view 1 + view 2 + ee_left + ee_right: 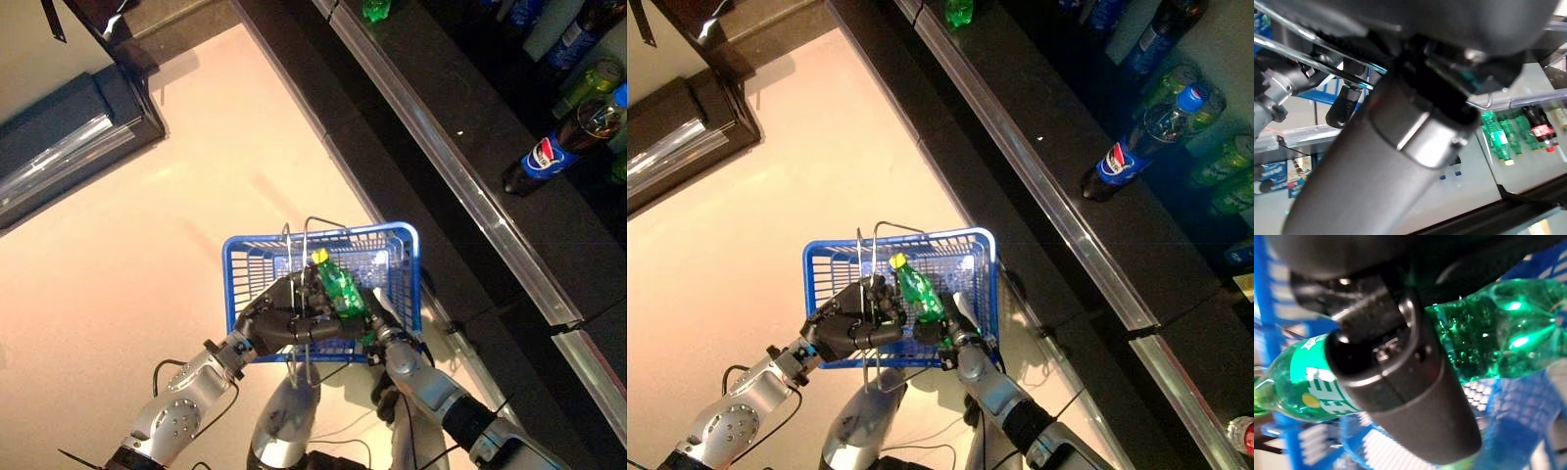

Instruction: Pick up the drink and place into the basket.

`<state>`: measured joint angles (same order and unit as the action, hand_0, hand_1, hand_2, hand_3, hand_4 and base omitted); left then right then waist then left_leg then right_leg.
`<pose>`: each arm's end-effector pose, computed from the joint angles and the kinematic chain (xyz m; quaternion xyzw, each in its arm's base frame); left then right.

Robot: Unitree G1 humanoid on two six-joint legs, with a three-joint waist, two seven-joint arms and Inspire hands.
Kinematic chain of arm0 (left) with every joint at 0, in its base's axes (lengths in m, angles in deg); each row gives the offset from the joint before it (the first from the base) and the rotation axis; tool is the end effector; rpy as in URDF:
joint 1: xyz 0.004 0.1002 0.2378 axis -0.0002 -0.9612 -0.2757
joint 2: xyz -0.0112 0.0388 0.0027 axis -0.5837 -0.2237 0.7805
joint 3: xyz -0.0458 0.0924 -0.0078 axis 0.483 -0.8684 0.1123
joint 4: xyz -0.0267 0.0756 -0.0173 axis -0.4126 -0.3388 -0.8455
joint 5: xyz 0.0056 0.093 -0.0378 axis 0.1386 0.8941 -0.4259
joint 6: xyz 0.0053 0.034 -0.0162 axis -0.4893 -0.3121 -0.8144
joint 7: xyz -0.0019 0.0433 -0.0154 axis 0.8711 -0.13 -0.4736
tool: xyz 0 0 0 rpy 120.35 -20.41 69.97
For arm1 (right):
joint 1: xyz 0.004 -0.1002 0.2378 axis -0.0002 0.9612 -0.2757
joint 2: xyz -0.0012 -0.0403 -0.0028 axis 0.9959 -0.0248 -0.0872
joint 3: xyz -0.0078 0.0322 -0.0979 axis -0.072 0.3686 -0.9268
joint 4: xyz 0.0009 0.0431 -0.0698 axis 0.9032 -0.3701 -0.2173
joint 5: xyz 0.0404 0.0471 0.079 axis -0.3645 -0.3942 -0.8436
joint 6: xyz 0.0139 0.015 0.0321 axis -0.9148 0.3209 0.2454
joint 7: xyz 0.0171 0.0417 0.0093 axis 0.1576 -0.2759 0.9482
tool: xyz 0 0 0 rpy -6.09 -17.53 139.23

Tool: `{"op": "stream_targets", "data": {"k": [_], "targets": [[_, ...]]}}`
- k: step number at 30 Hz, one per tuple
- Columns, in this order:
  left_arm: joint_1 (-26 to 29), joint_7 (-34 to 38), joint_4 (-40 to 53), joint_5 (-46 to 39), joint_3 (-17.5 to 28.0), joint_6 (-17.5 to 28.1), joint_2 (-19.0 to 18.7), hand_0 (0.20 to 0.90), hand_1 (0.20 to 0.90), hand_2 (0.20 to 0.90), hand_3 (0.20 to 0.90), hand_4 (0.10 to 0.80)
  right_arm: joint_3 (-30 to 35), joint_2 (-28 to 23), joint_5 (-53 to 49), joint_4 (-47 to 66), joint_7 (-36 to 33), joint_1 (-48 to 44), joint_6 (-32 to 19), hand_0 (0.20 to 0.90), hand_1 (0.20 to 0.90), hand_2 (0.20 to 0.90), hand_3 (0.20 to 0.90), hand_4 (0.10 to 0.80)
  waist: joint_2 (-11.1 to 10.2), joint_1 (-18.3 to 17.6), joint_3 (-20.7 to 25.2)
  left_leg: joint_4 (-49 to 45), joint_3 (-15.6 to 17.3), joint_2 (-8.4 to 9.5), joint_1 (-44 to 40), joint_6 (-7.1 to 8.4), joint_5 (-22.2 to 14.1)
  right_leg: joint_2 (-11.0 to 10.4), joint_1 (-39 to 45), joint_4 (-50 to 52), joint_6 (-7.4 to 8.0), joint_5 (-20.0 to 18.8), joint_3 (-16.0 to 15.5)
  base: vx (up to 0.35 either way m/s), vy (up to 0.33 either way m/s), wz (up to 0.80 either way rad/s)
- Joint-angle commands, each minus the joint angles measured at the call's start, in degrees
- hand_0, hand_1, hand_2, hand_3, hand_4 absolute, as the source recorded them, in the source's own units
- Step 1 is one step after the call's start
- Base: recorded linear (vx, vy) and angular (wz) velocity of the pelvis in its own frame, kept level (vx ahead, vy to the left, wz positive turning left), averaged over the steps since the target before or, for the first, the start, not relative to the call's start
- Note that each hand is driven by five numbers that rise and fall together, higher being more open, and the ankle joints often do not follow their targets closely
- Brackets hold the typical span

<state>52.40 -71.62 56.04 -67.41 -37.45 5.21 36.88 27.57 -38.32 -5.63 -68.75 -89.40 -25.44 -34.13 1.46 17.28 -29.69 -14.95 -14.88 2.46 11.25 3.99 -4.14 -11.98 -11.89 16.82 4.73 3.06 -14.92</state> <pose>0.1872 0.1889 0.0519 -0.2817 0.0796 -0.3597 0.8859 0.2285 -0.1070 -0.0082 -0.2761 0.1950 0.1036 0.9354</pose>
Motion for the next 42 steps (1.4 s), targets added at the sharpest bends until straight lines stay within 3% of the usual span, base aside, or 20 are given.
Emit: {"op": "stream_targets", "data": {"k": [1,10,18,22,23,24,25,26,38,42], "targets": [[12.4,-13.1,25.8,-5.7,3.2,8.8,3.6,0.3,0.3,0.3,0.2,0.1,-2.8,8.3,-0.3,-0.7,0.4,-4.5,2.2,0.3,0.3,0.3,0.2,0.1,-2.6,1.4,5.8,-4.8,1.0,2.26,6.0,-3.25,3.3,-0.1,8.6,-6.7,-1.43,-2.9,2.6,0.026,-0.051,0.07],[15.8,-11.6,25.9,-5.2,1.9,4.7,3.6,0.3,0.3,0.3,0.2,0.1,-0.3,10.8,-12.6,-12.1,0.4,-12.5,7.4,0.3,0.3,0.3,0.2,0.1,-3.5,3.5,5.4,-5.0,-0.5,2.39,6.2,-3.36,3.2,0.2,9.1,-6.9,-1.63,-3.3,1.6,0.037,-0.055,0.08],[19.4,-9.2,25.8,-6.9,1.6,0.7,3.3,0.3,0.3,0.3,0.2,0.1,4.5,12.1,-21.4,-27.8,3.7,-19.4,6.6,0.3,0.3,0.3,0.2,0.1,-4.3,5.1,5.9,-5.1,-0.9,2.16,5.9,-3.5,2.8,0.4,9.9,-7.2,-1.73,-3.6,0.8,0.055,-0.035,0.1],[19.6,-8.9,25.5,-7.6,2.2,0.0,3.6,0.3,0.3,0.3,0.2,0.1,5.2,12.5,-22.1,-30.3,3.6,-19.6,5.9,0.3,0.3,0.3,0.2,0.1,-4.2,5.3,6.0,-5.2,-1.0,2.21,6.0,-3.72,2.6,0.3,9.7,-7.0,-1.69,-3.8,0.8,0.016,0.0,0.01],[19.6,-8.8,25.6,-7.8,2.3,0.0,3.7,0.3,0.3,0.3,0.2,0.1,5.3,12.5,-22.1,-30.4,3.5,-19.6,5.9,0.326,0.326,0.326,0.23,0.13,-4.2,5.2,5.9,-5.3,-0.9,2.21,6.0,-3.77,2.5,0.3,9.5,-6.9,-1.67,-3.8,0.8,0.0,0.0,0.0],[19.7,-8.5,25.6,-7.9,2.4,0.0,3.8,0.3,0.3,0.3,0.2,0.1,5.5,12.6,-21.8,-30.3,3.2,-19.5,5.9,0.693,0.693,0.693,0.658,0.558,-4.2,5.1,5.7,-5.3,-0.8,2.22,6.2,-3.84,2.5,0.2,9.3,-6.8,-1.63,-3.8,0.8,0.0,0.0,0.0],[19.8,-8.4,25.6,-7.9,2.4,0.1,3.9,0.3,0.3,0.3,0.2,0.1,5.5,12.7,-21.7,-30.3,3.1,-19.5,5.9,0.778,0.778,0.778,0.757,0.657,-4.2,5.1,5.7,-5.3,-0.7,2.23,6.2,-3.86,2.5,0.2,9.2,-6.8,-1.62,-3.9,0.9,-0.007,0.031,0.0],[19.7,-8.5,25.5,-8.0,2.6,0.2,4.1,0.3,0.3,0.3,0.2,0.1,5.5,12.8,-21.5,-30.1,2.7,-19.0,5.6,0.9,0.9,0.9,0.9,0.8,-4.1,5.0,5.6,-5.3,-0.6,2.23,6.2,-3.93,2.5,0.2,9.1,-6.7,-1.57,-3.9,0.9,0.0,0.0,0.0],[18.5,-9.3,24.7,-7.7,4.5,1.6,5.1,0.3,0.3,0.3,0.2,0.1,6.6,10.2,-20.3,-19.8,-2.1,-15.4,3.1,0.9,0.9,0.9,0.9,0.8,-4.9,3.2,4.7,-5.1,0.8,1.6,6.0,-4.18,2.2,-0.1,8.1,-6.2,-1.11,-4.2,1.5,-0.002,0.01,0.0],[15.7,-10.7,24.2,-7.7,6.9,3.5,4.6,0.3,0.3,0.3,0.2,0.1,8.1,6.1,-17.5,-5.1,-6.5,-9.3,1.5,0.9,0.9,0.9,0.9,0.8,-6.0,1.7,4.4,-4.7,1.5,0.87,5.8,-4.31,2.2,0.2,7.6,-6.1,-0.86,-4.4,1.8,0.0,0.0,0.0]]}}
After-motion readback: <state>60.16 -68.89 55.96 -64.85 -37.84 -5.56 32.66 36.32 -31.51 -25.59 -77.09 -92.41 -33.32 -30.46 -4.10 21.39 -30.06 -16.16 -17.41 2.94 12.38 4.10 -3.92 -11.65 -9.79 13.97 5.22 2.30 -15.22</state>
